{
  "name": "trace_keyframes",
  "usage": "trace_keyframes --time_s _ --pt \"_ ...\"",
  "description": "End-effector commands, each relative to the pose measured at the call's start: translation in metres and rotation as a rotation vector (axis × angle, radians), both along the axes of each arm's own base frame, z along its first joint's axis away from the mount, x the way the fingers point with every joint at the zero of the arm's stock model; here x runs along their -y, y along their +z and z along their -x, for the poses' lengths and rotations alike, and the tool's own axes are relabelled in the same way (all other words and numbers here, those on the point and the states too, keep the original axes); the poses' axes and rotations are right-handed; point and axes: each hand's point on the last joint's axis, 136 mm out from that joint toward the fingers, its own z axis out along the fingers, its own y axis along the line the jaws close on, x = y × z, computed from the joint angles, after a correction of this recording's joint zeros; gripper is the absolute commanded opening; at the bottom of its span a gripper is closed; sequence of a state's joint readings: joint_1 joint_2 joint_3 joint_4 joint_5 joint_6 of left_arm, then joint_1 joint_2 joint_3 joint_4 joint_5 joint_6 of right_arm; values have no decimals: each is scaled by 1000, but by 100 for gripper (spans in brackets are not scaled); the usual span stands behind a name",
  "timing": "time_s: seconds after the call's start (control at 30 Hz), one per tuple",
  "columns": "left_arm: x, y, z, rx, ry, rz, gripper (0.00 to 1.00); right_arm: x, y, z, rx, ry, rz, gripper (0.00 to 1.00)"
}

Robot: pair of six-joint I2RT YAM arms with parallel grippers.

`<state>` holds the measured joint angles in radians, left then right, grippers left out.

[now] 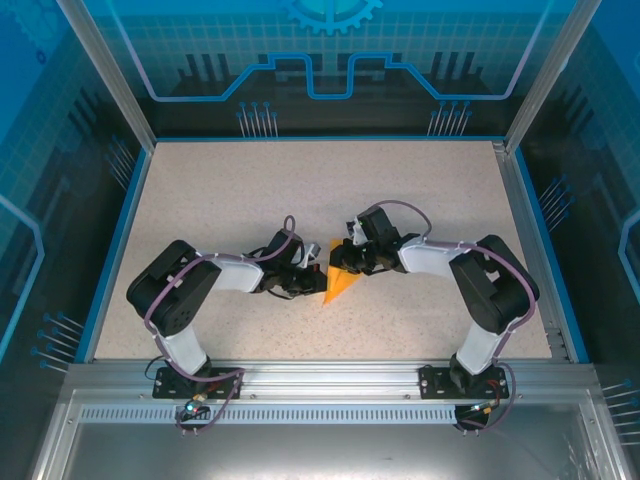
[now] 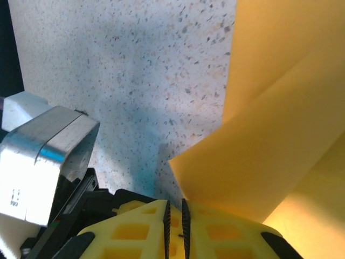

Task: Fold a paper plane with a square sheet of paper (pick it up from the middle)
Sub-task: Fourth fold the wing at the center of the table.

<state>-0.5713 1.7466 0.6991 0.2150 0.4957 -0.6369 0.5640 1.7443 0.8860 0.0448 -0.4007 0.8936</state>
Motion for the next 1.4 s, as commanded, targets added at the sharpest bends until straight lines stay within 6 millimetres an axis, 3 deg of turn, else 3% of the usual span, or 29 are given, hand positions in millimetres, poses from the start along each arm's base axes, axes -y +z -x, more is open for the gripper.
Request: trace_keyframes --time_s 0.0,0.8,1.37 --pt "3 8 -4 23 -35 19 2 3 -7 -9 -3 -20 32 16" --pt "3 -3 1 -24 -37 7 1 17 -33 -20 -41 -52 75 16" --pt "1 -5 11 -45 -49 25 2 18 -48 -11 -87 -13 90 17"
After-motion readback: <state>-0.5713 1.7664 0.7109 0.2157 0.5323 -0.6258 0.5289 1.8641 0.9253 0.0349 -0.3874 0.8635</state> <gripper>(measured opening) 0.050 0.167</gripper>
